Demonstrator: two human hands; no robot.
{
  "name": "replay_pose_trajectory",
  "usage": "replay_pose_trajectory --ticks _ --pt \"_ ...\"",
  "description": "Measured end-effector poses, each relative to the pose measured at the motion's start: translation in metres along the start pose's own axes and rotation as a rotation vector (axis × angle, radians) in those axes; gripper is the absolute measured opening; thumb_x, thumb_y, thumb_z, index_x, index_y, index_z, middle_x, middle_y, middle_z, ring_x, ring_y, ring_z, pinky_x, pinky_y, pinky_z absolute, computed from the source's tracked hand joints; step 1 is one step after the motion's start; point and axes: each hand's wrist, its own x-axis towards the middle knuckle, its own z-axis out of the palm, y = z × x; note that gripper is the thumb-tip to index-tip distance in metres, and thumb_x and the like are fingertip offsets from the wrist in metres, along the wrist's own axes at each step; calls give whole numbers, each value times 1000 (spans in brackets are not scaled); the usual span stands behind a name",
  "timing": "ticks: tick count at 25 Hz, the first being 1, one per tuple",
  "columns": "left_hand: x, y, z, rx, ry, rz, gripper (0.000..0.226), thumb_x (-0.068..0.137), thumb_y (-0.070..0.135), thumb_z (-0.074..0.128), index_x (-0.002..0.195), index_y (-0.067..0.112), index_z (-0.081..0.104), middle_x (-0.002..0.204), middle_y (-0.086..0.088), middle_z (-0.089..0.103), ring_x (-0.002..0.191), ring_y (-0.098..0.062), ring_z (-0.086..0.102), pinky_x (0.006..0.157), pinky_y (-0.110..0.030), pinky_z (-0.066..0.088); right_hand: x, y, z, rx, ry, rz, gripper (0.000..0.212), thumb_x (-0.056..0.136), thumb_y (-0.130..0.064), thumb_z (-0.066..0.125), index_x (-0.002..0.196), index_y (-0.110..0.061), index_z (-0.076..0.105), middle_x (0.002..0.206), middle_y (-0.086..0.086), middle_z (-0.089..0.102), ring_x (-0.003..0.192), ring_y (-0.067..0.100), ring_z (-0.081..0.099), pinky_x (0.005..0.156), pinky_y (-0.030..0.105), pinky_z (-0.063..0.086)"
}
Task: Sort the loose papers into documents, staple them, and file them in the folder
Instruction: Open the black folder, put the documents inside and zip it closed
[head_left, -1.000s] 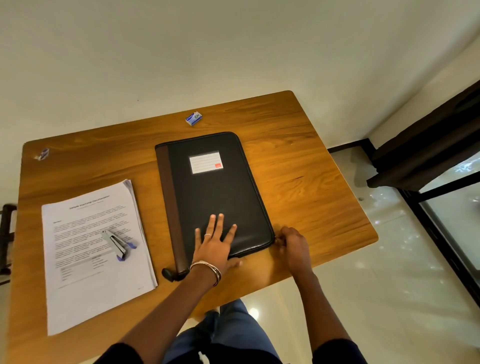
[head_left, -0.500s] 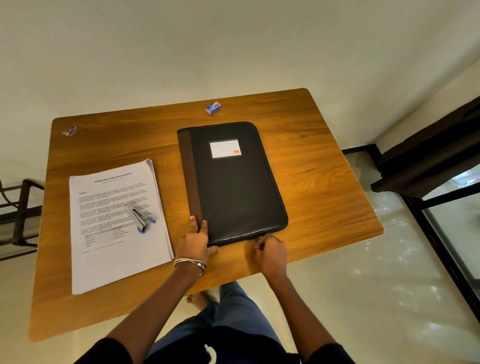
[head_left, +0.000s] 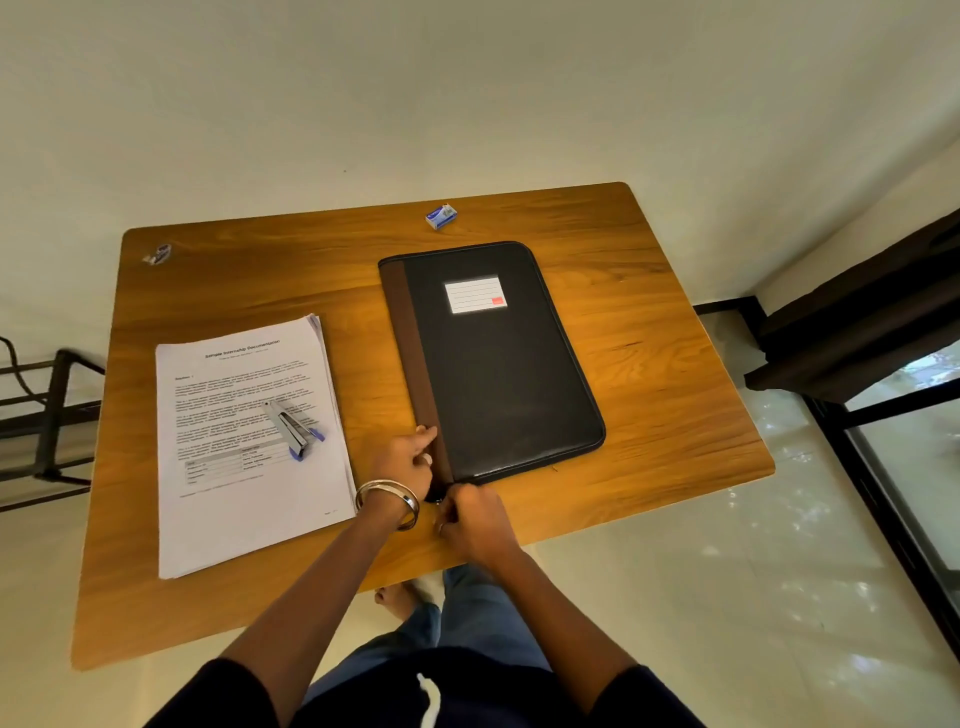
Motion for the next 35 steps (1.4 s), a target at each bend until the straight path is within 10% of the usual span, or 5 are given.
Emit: replay_pose_trajectory --ticks 7,12,17,27,35 --pt "6 6 -5 -317 51 -93 35 90 -4 49 118 11 63 121 -4 62 96 -29 65 82 -38 56 3 11 -40 241 -292 -116 11 88 -9 65 97 -4 69 90 7 68 76 12 63 66 21 52" --pt "27 26 -11 -227 116 -248 42 94 22 52 135 16 47 136 -5 51 121 -31 50 101 -42 41 49 93 -122 291 578 291 31 90 -23 64 115 -5 62 109 9 63 102 23 60 88 34 47" --pt "52 62 6 -564 83 -444 52 96 34 45 145 24 30 145 -9 38 128 -34 40 104 -50 38 91 138 -149 92 285 304 70 88 -47 60 141 -9 35 133 19 46 122 39 43 101 47 40" --pt "69 146 98 -741 -184 -384 54 93 49 42 143 32 31 141 -6 45 119 -31 51 95 -44 42 61 239 -264 194 669 466 46 94 -44 52 121 -7 52 111 14 63 106 36 57 88 46 49" --pt "65 155 78 -746 -158 -387 48 92 56 37 119 22 59 114 -7 67 100 -28 65 92 -44 45 25 162 -369 947 239 -311 43 87 -47 56 83 -8 75 75 10 66 74 20 61 75 30 52"
